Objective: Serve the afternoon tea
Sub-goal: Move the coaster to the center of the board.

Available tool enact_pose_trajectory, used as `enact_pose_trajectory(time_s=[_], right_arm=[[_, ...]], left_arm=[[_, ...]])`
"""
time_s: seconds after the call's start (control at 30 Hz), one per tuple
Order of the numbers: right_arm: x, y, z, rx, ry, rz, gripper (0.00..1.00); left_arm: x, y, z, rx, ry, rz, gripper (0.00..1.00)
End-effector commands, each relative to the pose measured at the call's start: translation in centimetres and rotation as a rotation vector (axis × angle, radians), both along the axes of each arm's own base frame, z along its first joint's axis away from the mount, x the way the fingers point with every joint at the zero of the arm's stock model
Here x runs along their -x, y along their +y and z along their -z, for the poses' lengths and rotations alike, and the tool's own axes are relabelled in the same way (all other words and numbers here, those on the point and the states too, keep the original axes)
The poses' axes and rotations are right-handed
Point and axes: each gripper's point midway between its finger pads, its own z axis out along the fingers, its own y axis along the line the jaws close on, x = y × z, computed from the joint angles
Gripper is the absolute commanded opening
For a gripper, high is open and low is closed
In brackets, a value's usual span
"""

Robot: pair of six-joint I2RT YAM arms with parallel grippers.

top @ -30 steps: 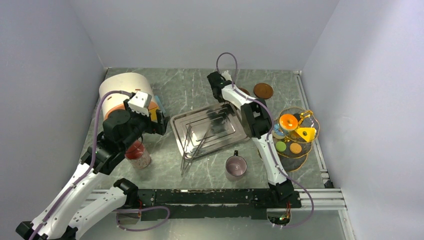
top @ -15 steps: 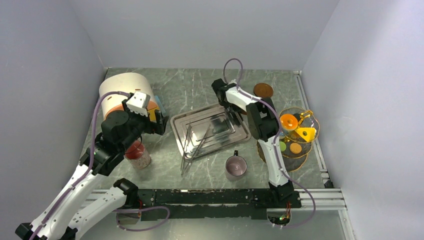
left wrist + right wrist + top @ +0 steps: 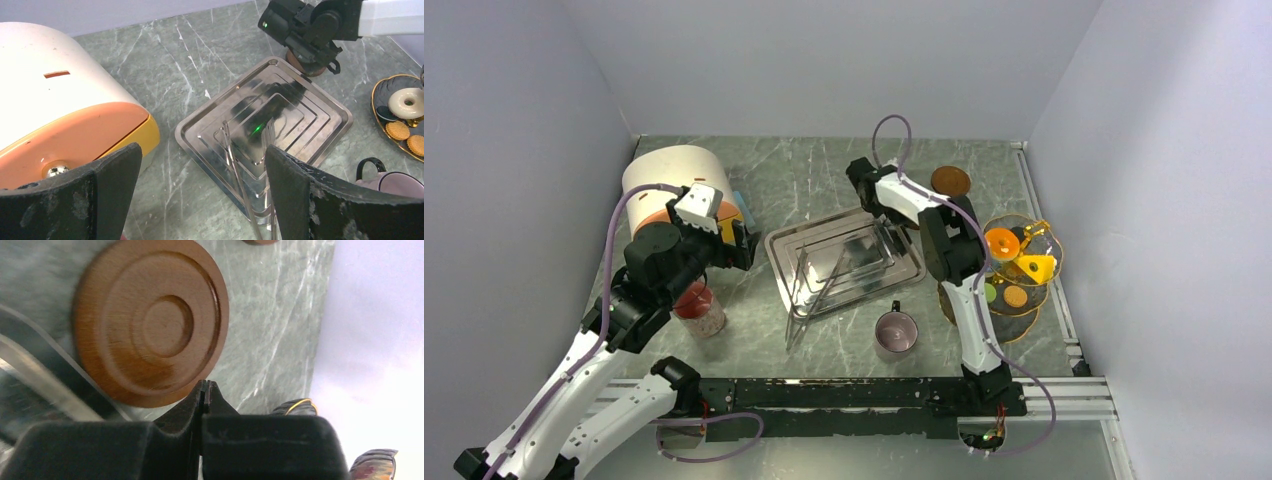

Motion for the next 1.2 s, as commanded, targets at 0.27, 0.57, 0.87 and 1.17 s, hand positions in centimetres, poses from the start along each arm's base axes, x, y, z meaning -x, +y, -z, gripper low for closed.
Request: enact_pose_trajectory(time_s=[0.27,0.57,0.87,1.17], right_arm=[[-7.7,6.4,-2.6,-0.266,-0.271,-0.169,0.0],[-10.5,7.7,-1.1,-0.293,-0.287,-0.199,0.0],[-8.5,7.1,1.1,-0.29,-0.203,-0.189,0.0],[-6.6,5.5,2.0,-0.23,-0.139,-0.17,0.0]], left_arm=[[0.2,0.2,-0.2,-0.009,-0.016,-0.002,0.98],[0.1,0.1,-0.2,-0.008,-0.016,0.002,0.98],[0.1,0.1,-0.2,-0.01,-0.015,0.003,0.98],[0.1,0.1,-0.2,-0.01,-0.016,0.002,0.97]])
